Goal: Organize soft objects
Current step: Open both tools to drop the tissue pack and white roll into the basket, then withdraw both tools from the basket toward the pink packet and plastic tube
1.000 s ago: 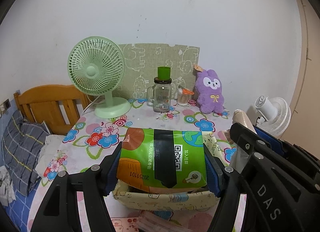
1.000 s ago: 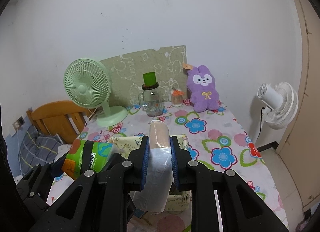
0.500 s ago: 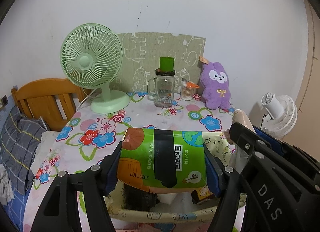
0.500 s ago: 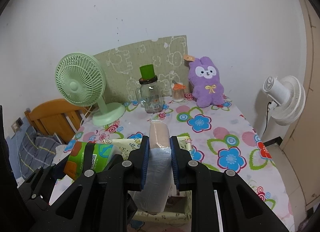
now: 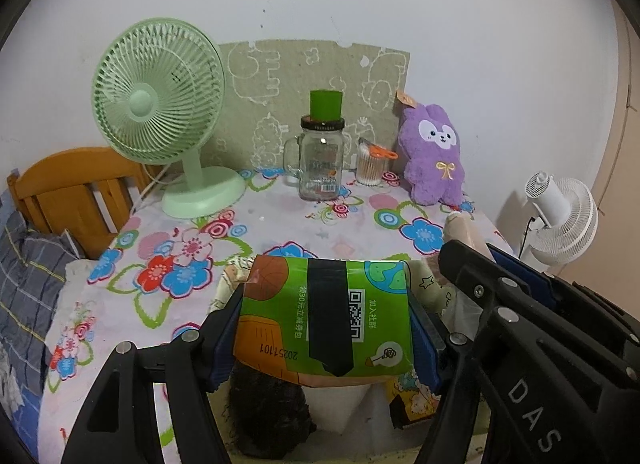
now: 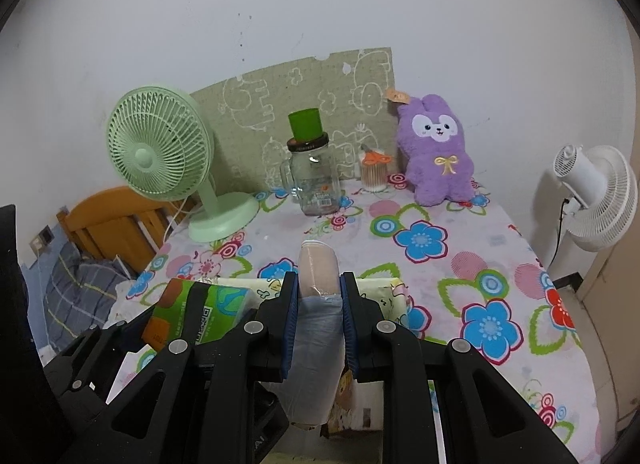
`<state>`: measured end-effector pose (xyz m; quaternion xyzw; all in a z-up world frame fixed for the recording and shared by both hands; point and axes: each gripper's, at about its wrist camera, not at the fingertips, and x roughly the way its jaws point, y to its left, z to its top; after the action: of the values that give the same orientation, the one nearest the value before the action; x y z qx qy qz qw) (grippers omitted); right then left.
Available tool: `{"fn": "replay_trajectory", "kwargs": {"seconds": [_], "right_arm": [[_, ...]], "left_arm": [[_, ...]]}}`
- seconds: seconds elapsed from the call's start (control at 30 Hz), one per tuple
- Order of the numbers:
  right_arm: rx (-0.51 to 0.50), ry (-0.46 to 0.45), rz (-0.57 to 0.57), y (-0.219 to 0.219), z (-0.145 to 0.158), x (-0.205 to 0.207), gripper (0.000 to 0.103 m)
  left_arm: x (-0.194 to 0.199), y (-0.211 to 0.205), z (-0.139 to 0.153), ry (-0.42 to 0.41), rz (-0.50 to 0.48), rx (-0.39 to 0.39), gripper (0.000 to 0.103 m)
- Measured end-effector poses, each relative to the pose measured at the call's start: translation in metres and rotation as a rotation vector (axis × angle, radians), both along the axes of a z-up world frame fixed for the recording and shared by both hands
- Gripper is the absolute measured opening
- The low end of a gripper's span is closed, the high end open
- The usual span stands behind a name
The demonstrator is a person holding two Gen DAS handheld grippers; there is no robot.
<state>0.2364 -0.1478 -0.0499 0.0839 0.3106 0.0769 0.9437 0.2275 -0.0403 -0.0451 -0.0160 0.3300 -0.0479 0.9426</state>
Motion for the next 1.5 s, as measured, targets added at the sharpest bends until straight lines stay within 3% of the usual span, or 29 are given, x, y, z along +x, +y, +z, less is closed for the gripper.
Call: {"fn": "replay_trajectory", "kwargs": {"seconds": [0.1, 0.23, 0.77, 0.87, 0.9, 0.93, 1.5], "right_arm": [[-0.008, 0.012, 0.006, 0.001, -0.004, 0.007, 0.024], [-0.010, 0.041, 0.019, 0.003, -0.013, 0.016, 0.024], [-0.008, 0.089, 0.129, 0.020, -0.028, 0.037, 0.025], [-0.001, 0.096, 0.134, 0.019, -0.028, 0.037, 0.042], [0.007, 0.088, 0.135, 0.019, -0.027, 0.035, 0.056], [0.010, 0.078, 0.132, 0.018, -0.025, 0.033, 0.063], [0.002, 0.019, 0.095, 0.007, 0.001, -0.003, 0.084]], "left_arm": [[0.008, 0.000, -0.007, 0.031, -0.012, -0.012, 0.074], [0.015, 0.001, -0.016, 0.061, -0.008, -0.009, 0.086], [0.015, 0.010, -0.020, 0.091, -0.012, 0.048, 0.091], [0.015, 0.010, -0.020, 0.091, -0.019, 0.042, 0.091], [0.014, 0.010, -0.019, 0.089, -0.023, 0.037, 0.091], [0.013, 0.010, -0.018, 0.086, -0.028, 0.033, 0.091], [-0.019, 0.003, 0.007, 0.006, -0.045, 0.040, 0.097]]}}
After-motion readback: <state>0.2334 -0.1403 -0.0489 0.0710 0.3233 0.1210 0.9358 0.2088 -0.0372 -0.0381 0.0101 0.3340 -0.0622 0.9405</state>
